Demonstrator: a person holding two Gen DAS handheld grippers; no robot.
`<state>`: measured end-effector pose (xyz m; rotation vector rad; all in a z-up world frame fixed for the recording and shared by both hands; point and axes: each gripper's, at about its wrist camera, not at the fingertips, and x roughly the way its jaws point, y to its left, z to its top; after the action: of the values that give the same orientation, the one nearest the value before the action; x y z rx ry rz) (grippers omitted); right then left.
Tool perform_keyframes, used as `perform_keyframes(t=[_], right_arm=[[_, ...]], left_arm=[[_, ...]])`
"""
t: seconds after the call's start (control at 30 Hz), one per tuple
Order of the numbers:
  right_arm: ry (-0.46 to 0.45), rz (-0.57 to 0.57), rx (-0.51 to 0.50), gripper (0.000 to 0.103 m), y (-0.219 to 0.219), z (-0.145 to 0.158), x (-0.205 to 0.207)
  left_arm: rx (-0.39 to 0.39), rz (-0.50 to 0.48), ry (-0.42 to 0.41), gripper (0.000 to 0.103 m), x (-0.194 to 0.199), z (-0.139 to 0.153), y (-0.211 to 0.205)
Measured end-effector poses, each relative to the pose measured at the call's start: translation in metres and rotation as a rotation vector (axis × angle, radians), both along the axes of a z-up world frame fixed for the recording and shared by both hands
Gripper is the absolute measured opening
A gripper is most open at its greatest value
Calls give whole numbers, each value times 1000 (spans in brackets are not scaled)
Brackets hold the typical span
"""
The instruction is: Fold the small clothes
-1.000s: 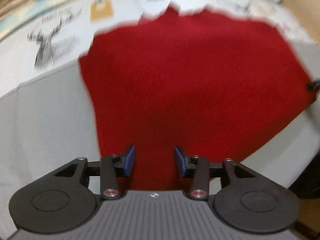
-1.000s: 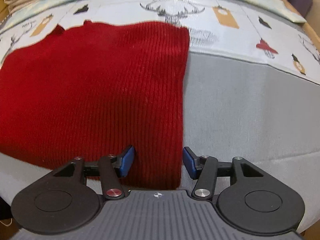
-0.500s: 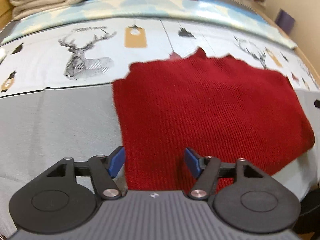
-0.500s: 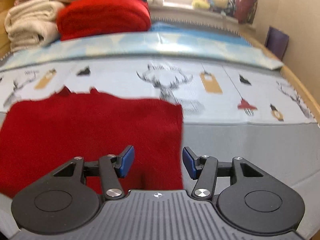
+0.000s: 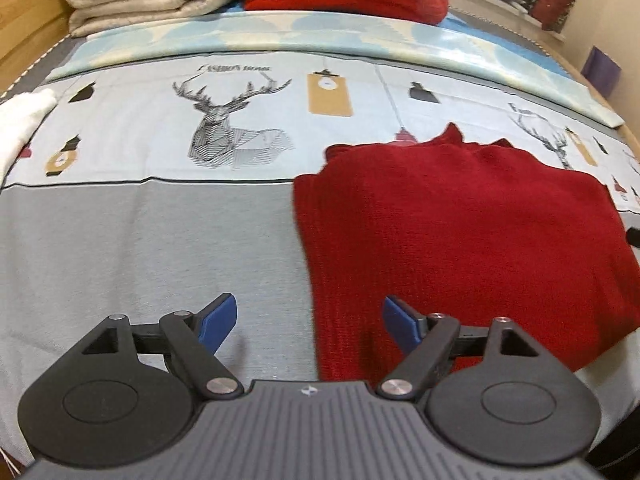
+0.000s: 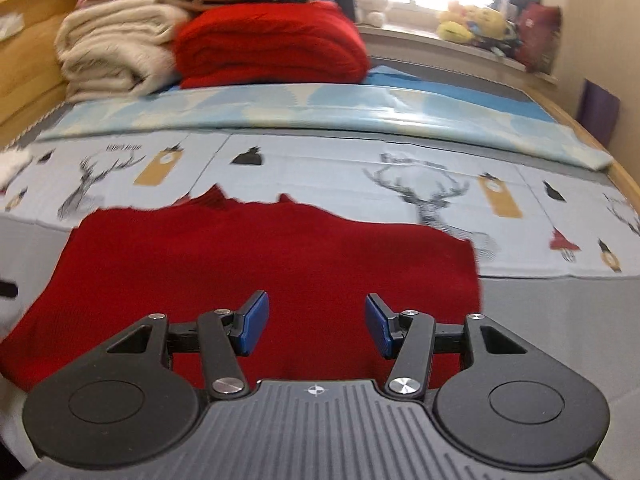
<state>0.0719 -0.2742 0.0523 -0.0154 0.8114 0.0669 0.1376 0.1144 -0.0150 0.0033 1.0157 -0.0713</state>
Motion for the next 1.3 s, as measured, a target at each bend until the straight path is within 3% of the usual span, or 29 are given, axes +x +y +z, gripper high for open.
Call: perform_keyframes(t=[0.3,0.4,0.77,1.13,1.3], right_arm=[[-6,171,-25,51,72,-8,-7],[-9,264,-47,46,100,-13,-15],[-120,651,-164,46,195,-25,-66],[-114,824,-233,54,241,-42,-76],[-129,852,-262,54,252,-48,-76]], left_arm=[[-12,66,50,84,8,-6,9],[-18,86,66,84,10,-8,13],[-12,110,91,84,13,-11,15],[-9,122,106,85,19,-14,23],[-14,126,110,85,23,-15,24]])
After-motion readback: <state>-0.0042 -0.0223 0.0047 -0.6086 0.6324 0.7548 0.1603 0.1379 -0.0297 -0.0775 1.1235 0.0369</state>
